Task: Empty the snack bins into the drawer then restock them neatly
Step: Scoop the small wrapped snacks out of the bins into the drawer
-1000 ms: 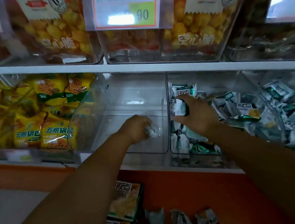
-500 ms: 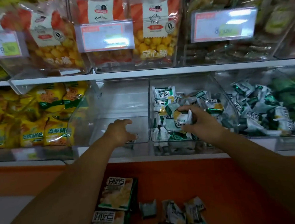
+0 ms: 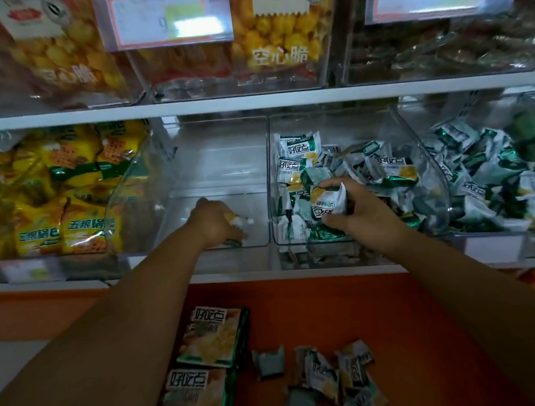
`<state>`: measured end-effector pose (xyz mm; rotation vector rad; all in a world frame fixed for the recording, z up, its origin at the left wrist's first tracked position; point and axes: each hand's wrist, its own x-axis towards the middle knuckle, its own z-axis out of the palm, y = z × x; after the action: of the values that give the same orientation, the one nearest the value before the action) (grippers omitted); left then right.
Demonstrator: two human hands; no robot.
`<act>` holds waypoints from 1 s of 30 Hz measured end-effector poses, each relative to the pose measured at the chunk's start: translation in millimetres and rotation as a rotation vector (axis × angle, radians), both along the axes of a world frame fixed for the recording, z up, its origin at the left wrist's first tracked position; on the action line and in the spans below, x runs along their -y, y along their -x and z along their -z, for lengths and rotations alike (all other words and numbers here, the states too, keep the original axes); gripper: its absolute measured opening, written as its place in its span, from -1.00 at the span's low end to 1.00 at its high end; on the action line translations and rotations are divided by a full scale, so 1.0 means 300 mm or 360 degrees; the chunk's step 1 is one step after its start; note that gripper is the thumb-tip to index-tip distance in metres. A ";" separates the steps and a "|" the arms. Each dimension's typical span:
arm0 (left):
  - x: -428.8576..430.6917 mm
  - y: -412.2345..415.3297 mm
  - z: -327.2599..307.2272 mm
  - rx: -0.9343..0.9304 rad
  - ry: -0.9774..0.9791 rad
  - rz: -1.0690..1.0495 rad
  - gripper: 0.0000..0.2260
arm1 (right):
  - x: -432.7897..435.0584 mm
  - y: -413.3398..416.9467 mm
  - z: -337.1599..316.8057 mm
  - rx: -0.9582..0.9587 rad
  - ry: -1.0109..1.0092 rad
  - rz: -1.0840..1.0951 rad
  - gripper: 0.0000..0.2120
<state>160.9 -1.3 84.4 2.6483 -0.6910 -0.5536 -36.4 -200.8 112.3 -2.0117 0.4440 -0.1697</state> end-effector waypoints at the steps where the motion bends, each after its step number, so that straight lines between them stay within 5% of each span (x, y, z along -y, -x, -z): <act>1: -0.008 0.002 -0.006 0.0044 0.0197 -0.0096 -0.55 | -0.005 0.008 -0.003 0.0019 0.0005 0.0013 -0.58; 5: -0.028 0.109 -0.120 0.0310 0.0962 -0.0287 -0.60 | -0.061 0.068 -0.038 0.0337 0.0100 0.0225 -0.58; 8: -0.060 0.262 -0.240 0.0187 0.1190 -0.0216 -0.67 | -0.105 0.153 -0.081 0.0453 0.0000 0.0209 -0.56; 12: -0.085 0.458 -0.227 -0.0222 0.1004 0.0086 -0.74 | -0.136 0.317 -0.069 0.0264 -0.0281 0.0109 -0.56; 17: -0.005 0.648 0.085 -0.0611 0.0390 0.0171 -0.58 | -0.120 0.456 0.193 -0.0308 -0.0363 0.0098 -0.79; 21: 0.054 0.718 0.409 -0.1150 0.0094 -0.0015 -0.58 | -0.042 0.522 0.496 -0.0713 -0.0522 0.0286 -0.57; 25: 0.090 0.777 0.648 -0.1094 0.0102 -0.0100 -0.57 | 0.000 0.571 0.750 -0.1101 -0.0674 0.0458 -0.63; 30: 0.144 0.845 0.778 -0.1039 0.0103 -0.0054 -0.58 | -0.004 0.557 0.915 -0.1185 -0.0636 0.0544 -0.60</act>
<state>-92.6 -44.3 -149.1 2.2036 -0.4454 -1.2729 -203.6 -199.7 -162.3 -1.5362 1.1901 0.4472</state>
